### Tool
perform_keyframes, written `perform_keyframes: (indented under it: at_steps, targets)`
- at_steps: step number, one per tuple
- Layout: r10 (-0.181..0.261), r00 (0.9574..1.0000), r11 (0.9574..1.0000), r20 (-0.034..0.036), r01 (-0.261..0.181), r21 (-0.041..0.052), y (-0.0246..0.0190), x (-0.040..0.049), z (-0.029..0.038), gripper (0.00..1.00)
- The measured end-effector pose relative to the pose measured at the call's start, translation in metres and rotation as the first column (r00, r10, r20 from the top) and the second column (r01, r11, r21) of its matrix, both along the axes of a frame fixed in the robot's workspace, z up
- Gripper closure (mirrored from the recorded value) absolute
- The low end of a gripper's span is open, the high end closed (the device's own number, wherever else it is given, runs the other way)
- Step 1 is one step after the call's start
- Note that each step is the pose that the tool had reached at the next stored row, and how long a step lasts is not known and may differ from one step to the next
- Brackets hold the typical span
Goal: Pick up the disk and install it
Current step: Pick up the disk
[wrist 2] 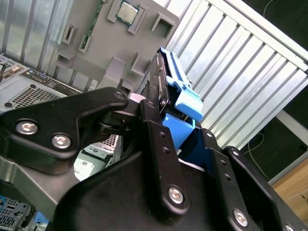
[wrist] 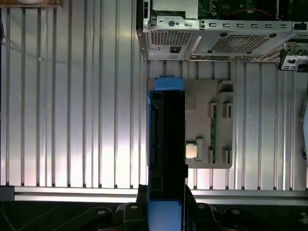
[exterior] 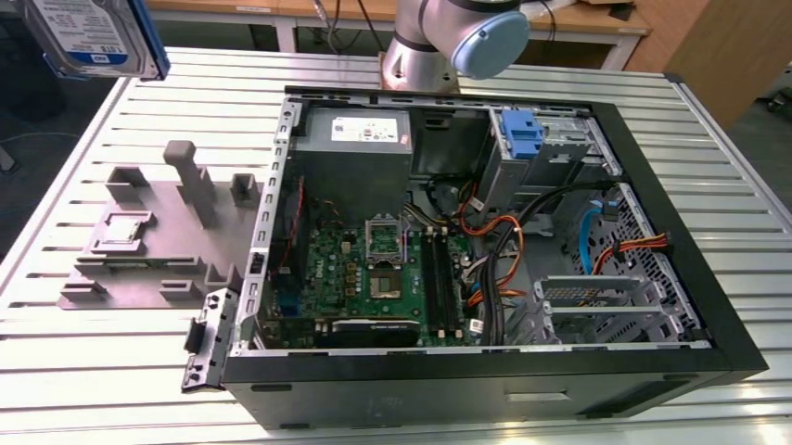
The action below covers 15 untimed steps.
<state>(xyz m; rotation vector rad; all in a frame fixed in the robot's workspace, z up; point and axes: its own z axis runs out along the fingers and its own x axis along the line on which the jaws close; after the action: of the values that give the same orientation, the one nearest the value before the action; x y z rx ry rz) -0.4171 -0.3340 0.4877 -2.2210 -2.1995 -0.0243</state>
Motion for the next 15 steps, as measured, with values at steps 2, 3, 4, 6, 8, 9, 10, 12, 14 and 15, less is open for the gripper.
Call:
perform_keyframes:
  at_steps: [2, 3, 4, 6, 8, 9, 10, 12, 14, 15]
  targets:
    - [0.0, 1.0, 1.0, 0.0, 0.0, 0.0, 0.0, 0.0018, 0.0, 0.63]
    - [0.0, 1.0, 1.0, 0.0, 0.0, 0.0, 0.0, 0.0027, 0.0, 0.63]
    - [0.0, 1.0, 1.0, 0.0, 0.0, 0.0, 0.0, 0.0037, 0.0, 0.63]
    - [0.0, 1.0, 1.0, 0.0, 0.0, 0.0, 0.0, 0.0057, 0.0, 0.63]
    - [0.0, 1.0, 1.0, -0.0001, 0.0, 0.0, 0.0, 0.0079, 0.0, 0.63]
    - [0.0, 1.0, 1.0, 0.0, 0.0, 0.0, 0.0, 0.009, 0.0, 0.63]
    - [0.0, 1.0, 1.0, -0.0001, 0.0, 0.0, 0.0, 0.01, 0.0, 0.63]
    - [0.0, 1.0, 1.0, 0.0, 0.0, 0.0001, 0.0, 0.0118, 0.0, 0.63]
    - [0.0, 1.0, 1.0, 0.0001, 0.0, 0.0001, 0.0, 0.0138, -0.0001, 0.63]
    - [0.0, 1.0, 1.0, 0.0, 0.0, 0.0, 0.0, 0.015, 0.0, 0.63]
